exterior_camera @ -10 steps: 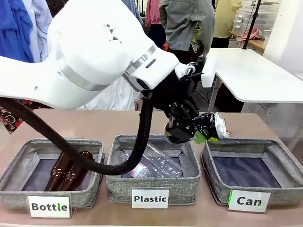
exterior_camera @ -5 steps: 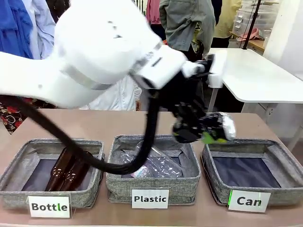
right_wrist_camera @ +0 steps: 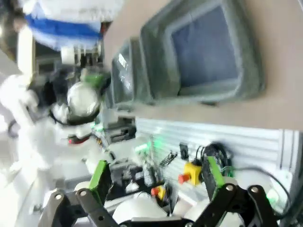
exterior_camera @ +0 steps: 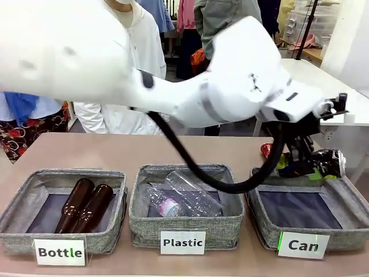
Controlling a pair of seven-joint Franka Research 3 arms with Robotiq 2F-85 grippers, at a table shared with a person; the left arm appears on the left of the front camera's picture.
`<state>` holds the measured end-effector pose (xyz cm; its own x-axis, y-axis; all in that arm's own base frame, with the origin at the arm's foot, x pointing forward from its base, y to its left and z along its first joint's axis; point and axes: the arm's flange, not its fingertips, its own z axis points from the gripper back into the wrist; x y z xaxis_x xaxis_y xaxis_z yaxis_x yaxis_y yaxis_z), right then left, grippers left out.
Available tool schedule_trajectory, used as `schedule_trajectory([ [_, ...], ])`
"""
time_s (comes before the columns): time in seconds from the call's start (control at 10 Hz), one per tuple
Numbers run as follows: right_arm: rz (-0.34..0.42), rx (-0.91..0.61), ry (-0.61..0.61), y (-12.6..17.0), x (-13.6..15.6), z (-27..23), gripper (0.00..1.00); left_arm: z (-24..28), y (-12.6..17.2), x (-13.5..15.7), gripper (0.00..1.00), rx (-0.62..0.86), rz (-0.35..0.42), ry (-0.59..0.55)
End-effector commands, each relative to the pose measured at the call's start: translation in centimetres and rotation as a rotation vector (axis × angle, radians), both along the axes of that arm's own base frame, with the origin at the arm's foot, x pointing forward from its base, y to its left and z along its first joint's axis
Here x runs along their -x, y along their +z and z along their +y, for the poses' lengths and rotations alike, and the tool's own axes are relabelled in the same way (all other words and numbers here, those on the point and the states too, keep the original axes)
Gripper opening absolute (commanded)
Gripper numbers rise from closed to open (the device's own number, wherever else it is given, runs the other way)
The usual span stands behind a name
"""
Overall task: Sort the can waste into the basket.
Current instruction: Pick up the can waste from the table and place it in the right Fabric basket.
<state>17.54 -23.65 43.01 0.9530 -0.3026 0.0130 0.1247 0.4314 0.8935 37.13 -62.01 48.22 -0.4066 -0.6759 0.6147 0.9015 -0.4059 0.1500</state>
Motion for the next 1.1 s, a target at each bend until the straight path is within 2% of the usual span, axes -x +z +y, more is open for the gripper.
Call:
schedule_trajectory([
  [0.0,-0.043,-0.048,0.02,0.4,1.2,-2.1,1.0,-7.2,0.9,-2.6,0.34,-0.062,0.061,-0.011],
  [0.1,-0.081,-0.079,0.015,0.3,1.4,-2.6,1.0,-8.3,0.2,-3.1,0.34,-0.098,0.049,0.01],
  [0.2,-0.011,-0.03,0.012,0.4,1.1,-0.7,1.0,-8.7,-0.2,-3.2,0.34,-0.11,0.056,0.013],
  [0.4,-0.011,-0.03,0.012,0.4,1.1,-0.7,1.0,-8.4,-0.4,-3.5,0.36,-0.13,0.042,0.035],
  [0.5,-0.011,-0.03,0.012,0.4,1.1,-0.7,1.0,-8.1,-0.5,-3.2,0.42,-0.127,0.046,0.041],
  [0.6,-0.011,-0.03,0.012,0.4,1.1,-0.7,1.0,-7.9,-0.3,-3.5,0.94,-0.135,0.041,0.039],
  [0.7,-0.011,-0.03,0.012,0.4,1.1,-0.7,1.0,-7.8,-0.3,-3.4,0.94,-0.138,0.039,0.033],
  [0.8,-0.011,-0.03,0.012,0.4,1.1,-0.7,1.0,-7.6,-0.4,-3.1,1.0,-0.134,0.033,0.041],
  [1.0,-0.011,-0.03,0.012,0.4,1.1,-0.7,1.0,-7.0,0.1,-3.0,1.0,-0.13,0.02,0.042],
])
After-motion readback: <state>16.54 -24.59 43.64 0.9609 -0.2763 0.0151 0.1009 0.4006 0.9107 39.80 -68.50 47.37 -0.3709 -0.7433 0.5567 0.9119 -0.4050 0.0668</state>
